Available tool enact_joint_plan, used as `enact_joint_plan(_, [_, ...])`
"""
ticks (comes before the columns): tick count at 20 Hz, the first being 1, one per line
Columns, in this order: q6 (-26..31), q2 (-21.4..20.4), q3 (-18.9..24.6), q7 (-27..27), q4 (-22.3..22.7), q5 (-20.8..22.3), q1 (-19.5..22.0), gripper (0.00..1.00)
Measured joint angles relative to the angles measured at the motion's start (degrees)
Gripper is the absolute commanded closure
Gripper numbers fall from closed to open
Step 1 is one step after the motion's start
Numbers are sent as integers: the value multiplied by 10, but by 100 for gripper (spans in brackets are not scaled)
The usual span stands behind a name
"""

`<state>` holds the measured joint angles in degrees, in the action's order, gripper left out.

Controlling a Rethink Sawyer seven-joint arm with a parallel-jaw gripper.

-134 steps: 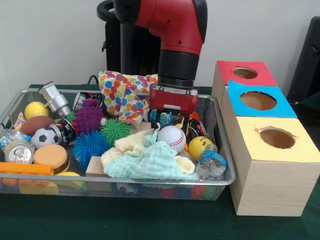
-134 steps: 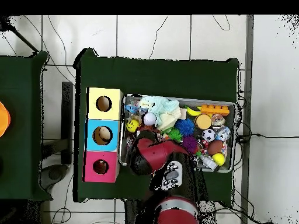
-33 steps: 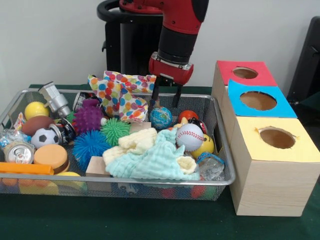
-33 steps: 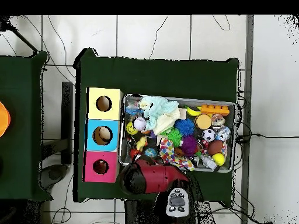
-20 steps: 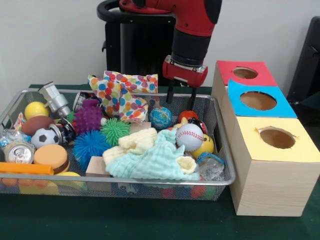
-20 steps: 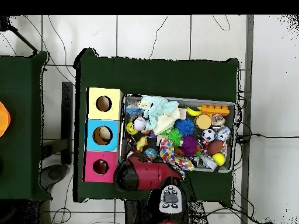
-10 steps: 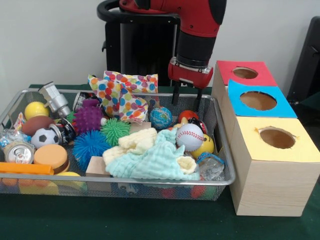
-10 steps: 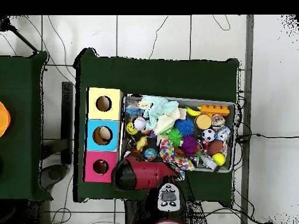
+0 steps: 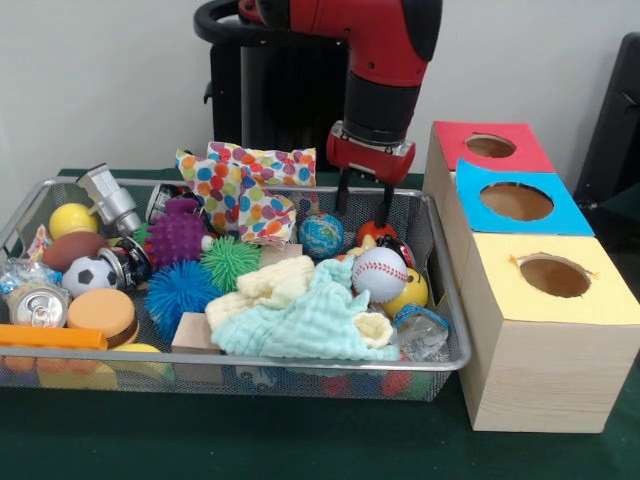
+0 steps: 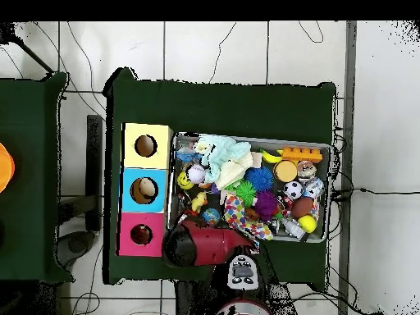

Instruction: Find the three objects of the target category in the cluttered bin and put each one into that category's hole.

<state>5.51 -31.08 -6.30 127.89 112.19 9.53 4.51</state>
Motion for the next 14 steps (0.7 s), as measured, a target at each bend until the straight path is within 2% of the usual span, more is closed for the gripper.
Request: enact_joint_plan(14, [-6,8,1,0,-5,0,1,0])
